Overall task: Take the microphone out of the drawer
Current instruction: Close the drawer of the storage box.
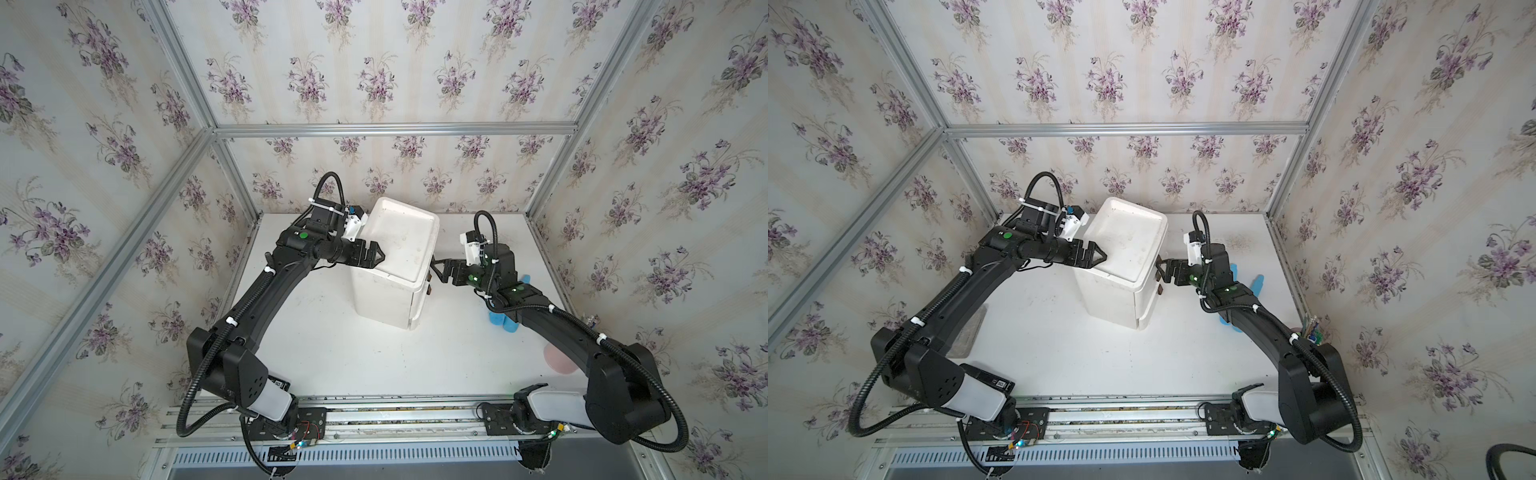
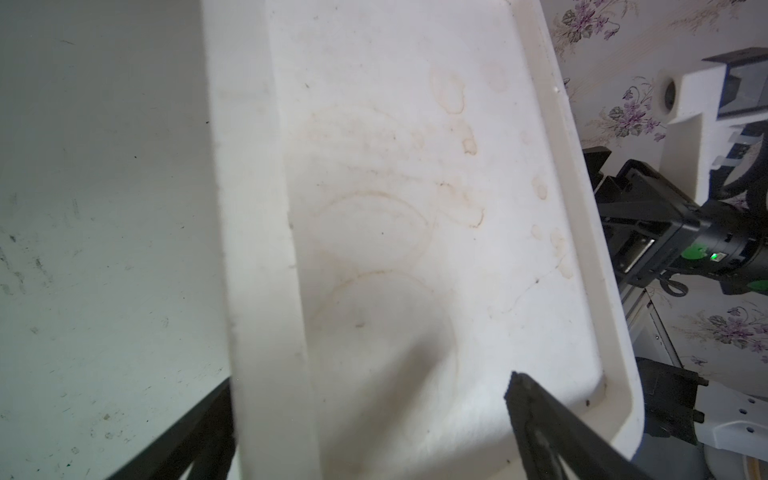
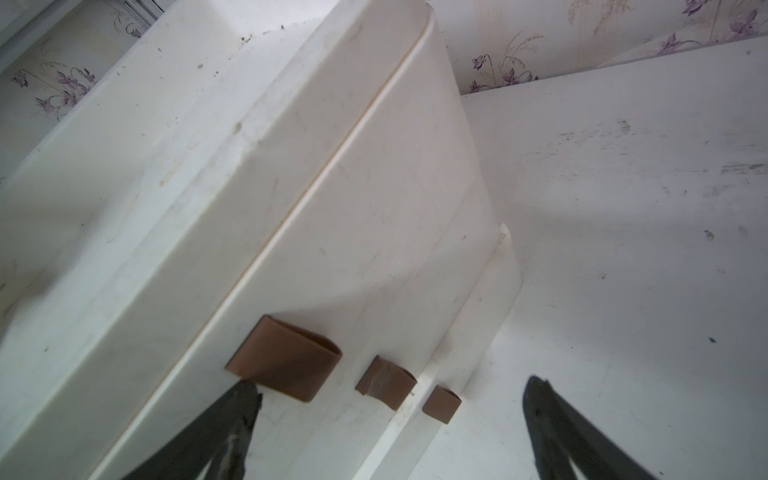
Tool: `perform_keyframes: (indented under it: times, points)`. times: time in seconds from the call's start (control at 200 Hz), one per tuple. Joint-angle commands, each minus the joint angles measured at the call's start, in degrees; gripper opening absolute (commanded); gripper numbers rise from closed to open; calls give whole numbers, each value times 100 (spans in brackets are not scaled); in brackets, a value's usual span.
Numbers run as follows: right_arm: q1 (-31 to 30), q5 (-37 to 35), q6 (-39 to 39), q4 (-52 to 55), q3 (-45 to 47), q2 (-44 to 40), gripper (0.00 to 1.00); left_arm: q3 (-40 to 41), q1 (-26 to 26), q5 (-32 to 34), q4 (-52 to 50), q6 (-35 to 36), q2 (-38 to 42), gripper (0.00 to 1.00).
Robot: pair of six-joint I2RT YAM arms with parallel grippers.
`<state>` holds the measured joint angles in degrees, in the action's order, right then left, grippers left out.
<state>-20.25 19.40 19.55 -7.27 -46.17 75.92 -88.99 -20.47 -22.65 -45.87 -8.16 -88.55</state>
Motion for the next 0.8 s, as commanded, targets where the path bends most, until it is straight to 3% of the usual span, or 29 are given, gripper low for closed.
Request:
perform_keyframes:
  times: [0.0, 0.43, 0.634, 0.799]
  points:
    - [-78, 121, 154, -353, -64, 140, 97, 4, -1, -177, 85, -66, 22, 99]
    - [-80, -75, 108, -249, 17, 102, 100, 109, -32, -72, 114, -45, 101, 99]
    - [728, 1219, 914, -1266, 772, -5, 99, 115, -36, -47, 117, -31, 66, 99]
    - [871, 1422, 777, -1198, 856, -55, 100, 94, -34, 167, 113, 34, 58, 99]
